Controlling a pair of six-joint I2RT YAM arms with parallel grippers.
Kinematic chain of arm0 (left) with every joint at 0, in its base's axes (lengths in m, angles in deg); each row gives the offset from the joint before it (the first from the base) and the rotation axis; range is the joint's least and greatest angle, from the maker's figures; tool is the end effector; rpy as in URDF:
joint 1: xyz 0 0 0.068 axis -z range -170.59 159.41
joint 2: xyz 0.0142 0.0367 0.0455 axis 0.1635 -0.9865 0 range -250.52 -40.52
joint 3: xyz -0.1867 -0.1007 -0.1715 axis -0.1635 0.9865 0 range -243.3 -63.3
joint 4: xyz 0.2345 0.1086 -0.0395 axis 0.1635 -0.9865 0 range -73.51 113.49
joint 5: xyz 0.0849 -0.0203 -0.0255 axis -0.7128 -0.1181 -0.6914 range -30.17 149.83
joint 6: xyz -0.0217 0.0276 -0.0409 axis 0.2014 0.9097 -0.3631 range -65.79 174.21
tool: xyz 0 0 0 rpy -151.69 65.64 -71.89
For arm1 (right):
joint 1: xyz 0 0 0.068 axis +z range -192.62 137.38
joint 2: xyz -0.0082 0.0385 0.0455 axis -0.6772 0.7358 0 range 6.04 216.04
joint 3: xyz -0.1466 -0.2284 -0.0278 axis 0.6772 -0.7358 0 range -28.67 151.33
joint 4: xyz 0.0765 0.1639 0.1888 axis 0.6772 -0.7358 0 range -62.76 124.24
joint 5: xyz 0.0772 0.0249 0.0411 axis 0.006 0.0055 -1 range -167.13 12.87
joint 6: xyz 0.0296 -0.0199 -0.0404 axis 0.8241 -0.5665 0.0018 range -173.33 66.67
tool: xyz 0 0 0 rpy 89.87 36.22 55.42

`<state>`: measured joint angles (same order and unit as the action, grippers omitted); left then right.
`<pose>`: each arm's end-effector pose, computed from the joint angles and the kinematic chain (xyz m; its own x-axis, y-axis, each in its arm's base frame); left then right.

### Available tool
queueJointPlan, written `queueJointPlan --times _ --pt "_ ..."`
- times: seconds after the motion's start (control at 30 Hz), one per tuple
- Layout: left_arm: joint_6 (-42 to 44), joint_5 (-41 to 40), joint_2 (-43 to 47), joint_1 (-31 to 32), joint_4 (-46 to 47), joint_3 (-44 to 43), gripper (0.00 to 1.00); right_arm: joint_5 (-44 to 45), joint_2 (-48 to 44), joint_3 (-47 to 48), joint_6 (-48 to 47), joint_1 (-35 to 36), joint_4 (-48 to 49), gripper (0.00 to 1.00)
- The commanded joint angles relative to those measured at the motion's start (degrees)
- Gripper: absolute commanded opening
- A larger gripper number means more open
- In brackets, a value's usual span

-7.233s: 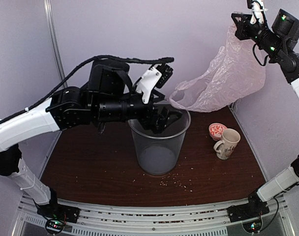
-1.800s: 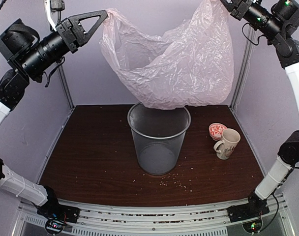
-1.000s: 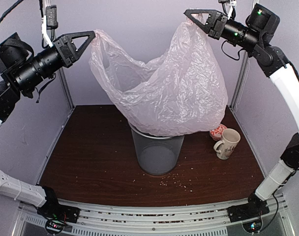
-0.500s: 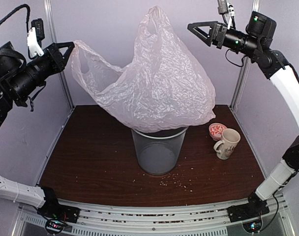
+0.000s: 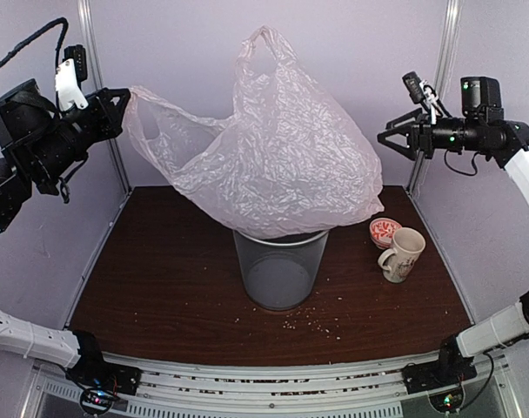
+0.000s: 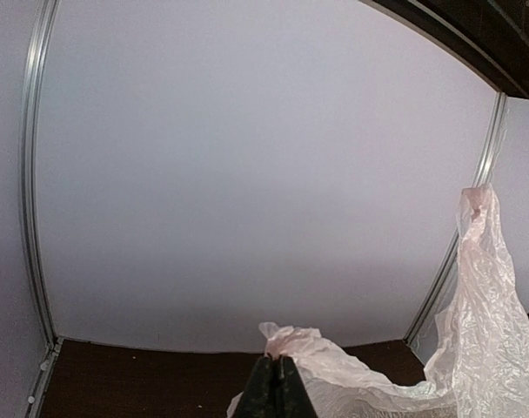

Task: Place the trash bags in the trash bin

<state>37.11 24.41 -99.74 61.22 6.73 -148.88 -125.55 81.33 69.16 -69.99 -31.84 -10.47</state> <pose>0.1271 -0.1282 0.5200 0.0141 -0.4057 -0.9139 0.3049 0.8722 -0.3824 0.2373 0.0723 0.4813 -0.1244 -0.2175 -0.9681 -0.8772 0.4801 0.0049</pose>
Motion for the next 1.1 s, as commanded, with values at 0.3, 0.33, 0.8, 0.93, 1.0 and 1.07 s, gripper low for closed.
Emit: queueJointPlan --times 0.3,0.33,0.8,0.93,1.0,1.07 --pt "0.81 -1.81 -0.09 -0.13 1.37 0.35 0.0 8.89 2.97 -0.2 -29.8 1.13 -23.14 0.68" --pt "0.76 -1.68 -0.25 -0.13 1.37 0.33 0.0 9.36 3.65 0.27 -30.4 1.95 -23.64 0.65" --pt "0.14 -0.62 -0.97 -0.08 1.91 0.41 0.0 6.14 11.36 6.06 -21.46 18.83 -18.81 0.41" --pt "0.05 0.05 -1.56 -0.13 2.65 0.05 0.0 5.74 15.66 8.72 -13.09 20.83 -10.97 0.4" --pt "0.05 0.51 -2.09 -0.12 2.92 -0.33 0.0 7.38 17.83 9.93 -11.03 21.93 -8.85 0.4" --pt "0.04 1.07 -2.88 -0.1 2.95 -0.98 0.0 9.66 19.86 10.64 -9.81 22.69 -7.46 0.39"
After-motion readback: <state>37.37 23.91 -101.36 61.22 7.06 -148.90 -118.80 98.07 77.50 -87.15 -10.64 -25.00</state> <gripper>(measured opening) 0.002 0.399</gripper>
